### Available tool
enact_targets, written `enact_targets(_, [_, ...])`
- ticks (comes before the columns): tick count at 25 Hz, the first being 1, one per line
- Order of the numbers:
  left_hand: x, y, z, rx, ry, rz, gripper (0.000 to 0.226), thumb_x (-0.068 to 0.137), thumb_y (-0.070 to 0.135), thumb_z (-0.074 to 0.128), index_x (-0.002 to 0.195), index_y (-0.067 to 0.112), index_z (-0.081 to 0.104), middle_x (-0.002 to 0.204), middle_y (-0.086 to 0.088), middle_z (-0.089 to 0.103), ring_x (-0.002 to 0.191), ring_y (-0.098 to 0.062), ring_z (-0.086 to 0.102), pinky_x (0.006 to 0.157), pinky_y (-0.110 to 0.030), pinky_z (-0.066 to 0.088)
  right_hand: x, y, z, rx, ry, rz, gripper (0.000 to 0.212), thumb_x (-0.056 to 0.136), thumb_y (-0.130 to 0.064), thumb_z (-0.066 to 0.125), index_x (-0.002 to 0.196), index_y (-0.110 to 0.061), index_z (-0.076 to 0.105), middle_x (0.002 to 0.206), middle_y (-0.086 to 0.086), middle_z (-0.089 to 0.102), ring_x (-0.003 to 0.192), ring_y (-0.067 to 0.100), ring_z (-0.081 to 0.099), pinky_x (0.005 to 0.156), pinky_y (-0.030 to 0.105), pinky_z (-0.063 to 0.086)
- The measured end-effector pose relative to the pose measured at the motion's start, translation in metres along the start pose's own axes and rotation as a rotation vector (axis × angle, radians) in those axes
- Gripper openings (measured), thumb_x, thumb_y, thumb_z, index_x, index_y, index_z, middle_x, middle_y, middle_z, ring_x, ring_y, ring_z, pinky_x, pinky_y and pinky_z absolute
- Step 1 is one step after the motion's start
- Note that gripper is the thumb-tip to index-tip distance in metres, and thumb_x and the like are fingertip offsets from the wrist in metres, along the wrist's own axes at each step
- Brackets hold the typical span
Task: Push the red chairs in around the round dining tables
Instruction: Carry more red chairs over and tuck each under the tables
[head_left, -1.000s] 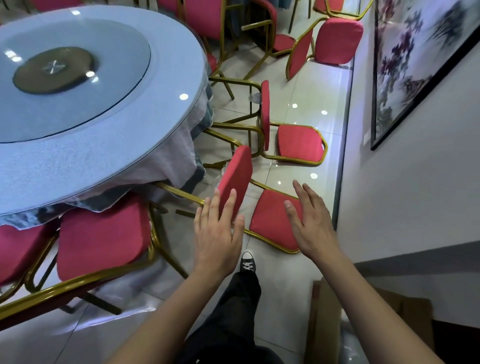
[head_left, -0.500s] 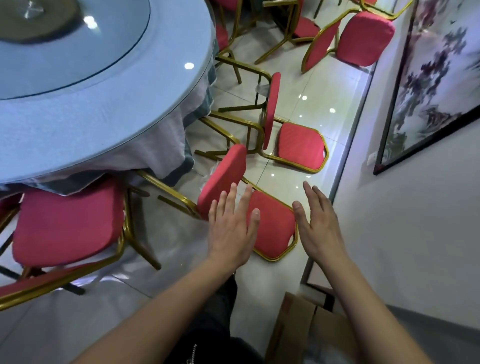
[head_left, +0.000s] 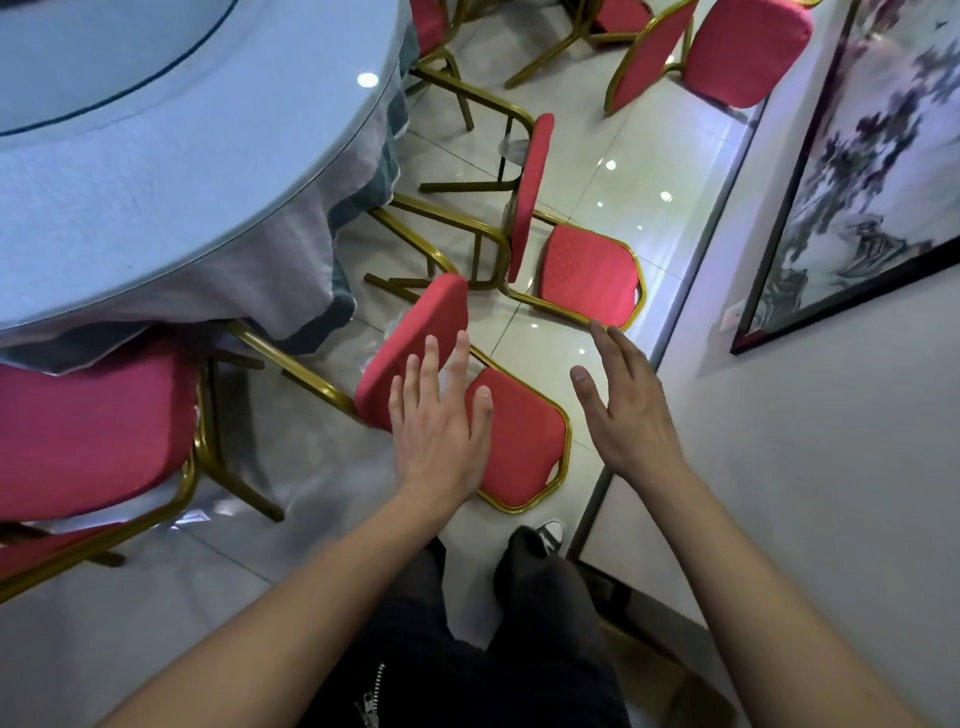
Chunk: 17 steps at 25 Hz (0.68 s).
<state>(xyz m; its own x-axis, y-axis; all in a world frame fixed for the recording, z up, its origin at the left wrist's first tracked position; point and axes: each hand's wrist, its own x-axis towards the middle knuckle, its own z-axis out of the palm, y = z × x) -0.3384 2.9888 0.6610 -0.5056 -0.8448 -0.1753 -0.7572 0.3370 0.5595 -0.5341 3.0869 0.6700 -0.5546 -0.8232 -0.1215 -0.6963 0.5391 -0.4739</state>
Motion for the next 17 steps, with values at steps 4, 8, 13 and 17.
enact_targets(4, [0.007, 0.002, 0.028, -0.008, 0.062, -0.091, 0.061, 0.103, 0.051, 0.016, 0.161, 0.037, 0.003, 0.17, -0.003, 0.006, 0.156, -0.023, 0.003, 0.127, -0.048, 0.004, 0.028, 0.037, 0.013, -0.028, -0.06, -0.106, 0.064, 0.104, -0.062, 0.025, 0.162, -0.038, 0.014, 0.168, 0.002, 0.023, 0.153, 0.023, 0.023, 0.124, 0.051, 0.024])
enact_targets(8, [0.013, 0.001, 0.09, -0.045, 0.098, -0.261, 0.06, 0.104, 0.049, 0.021, 0.16, 0.041, 0.002, 0.17, -0.004, 0.007, 0.155, -0.026, 0.008, 0.124, -0.047, 0.006, 0.061, 0.092, 0.049, -0.073, -0.172, -0.196, 0.062, 0.107, -0.053, 0.036, 0.162, -0.037, 0.013, 0.169, 0.004, 0.02, 0.152, 0.026, 0.025, 0.124, 0.05, 0.023])
enact_targets(13, [0.019, -0.008, 0.209, -0.049, 0.054, -0.422, 0.06, 0.106, 0.048, 0.023, 0.161, 0.04, 0.001, 0.17, -0.007, 0.008, 0.155, -0.031, 0.011, 0.125, -0.052, 0.011, 0.113, 0.184, 0.12, -0.18, -0.324, -0.282, 0.063, 0.106, -0.056, 0.032, 0.162, -0.041, 0.007, 0.169, 0.003, 0.018, 0.151, 0.026, 0.025, 0.125, 0.045, 0.02])
enact_targets(17, [0.028, -0.042, 0.321, -0.072, -0.035, -0.536, 0.063, 0.102, 0.057, 0.014, 0.16, 0.041, -0.003, 0.17, -0.004, 0.006, 0.155, -0.029, 0.009, 0.124, -0.053, 0.014, 0.15, 0.26, 0.21, -0.25, -0.407, -0.318, 0.065, 0.105, -0.055, 0.033, 0.163, -0.038, 0.009, 0.168, 0.006, 0.021, 0.15, 0.028, 0.027, 0.125, 0.045, 0.019])
